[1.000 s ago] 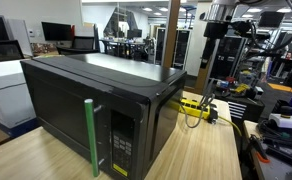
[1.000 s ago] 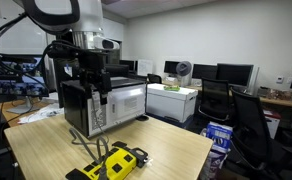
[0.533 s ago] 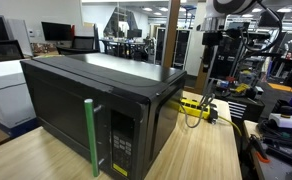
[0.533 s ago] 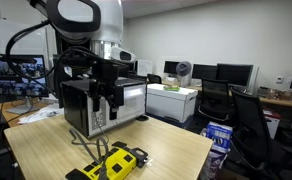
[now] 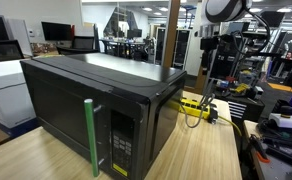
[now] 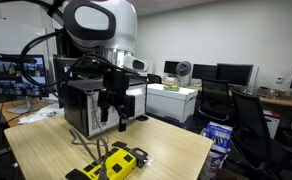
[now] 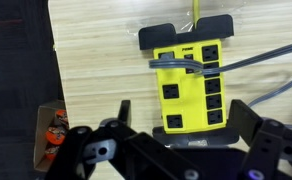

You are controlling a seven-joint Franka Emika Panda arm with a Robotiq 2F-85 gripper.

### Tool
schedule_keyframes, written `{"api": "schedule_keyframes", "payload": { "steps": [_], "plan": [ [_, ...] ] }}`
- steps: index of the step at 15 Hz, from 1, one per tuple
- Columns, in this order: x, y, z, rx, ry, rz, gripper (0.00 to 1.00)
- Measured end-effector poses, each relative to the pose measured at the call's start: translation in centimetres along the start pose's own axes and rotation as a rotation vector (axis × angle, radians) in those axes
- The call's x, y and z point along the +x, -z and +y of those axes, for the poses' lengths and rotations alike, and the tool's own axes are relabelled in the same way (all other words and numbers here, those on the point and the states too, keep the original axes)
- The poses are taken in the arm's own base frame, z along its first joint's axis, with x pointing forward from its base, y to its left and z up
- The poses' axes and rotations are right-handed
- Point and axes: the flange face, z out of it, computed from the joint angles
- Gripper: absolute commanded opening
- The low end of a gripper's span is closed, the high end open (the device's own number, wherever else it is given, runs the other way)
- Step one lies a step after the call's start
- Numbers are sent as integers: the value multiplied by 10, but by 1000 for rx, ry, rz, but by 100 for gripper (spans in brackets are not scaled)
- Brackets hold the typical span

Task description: Unplug the gray plug from the extension cable and put it on the table

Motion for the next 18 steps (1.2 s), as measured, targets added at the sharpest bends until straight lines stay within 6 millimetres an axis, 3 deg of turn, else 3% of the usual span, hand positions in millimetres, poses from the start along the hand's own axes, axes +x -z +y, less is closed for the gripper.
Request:
{"api": "schedule_keyframes", "payload": {
  "steps": [11,18],
  "plan": [
    [-11,-41,30,9,-55,-48,100],
    [-12,-71,28,-5,-55,-23,100]
  ]
}}
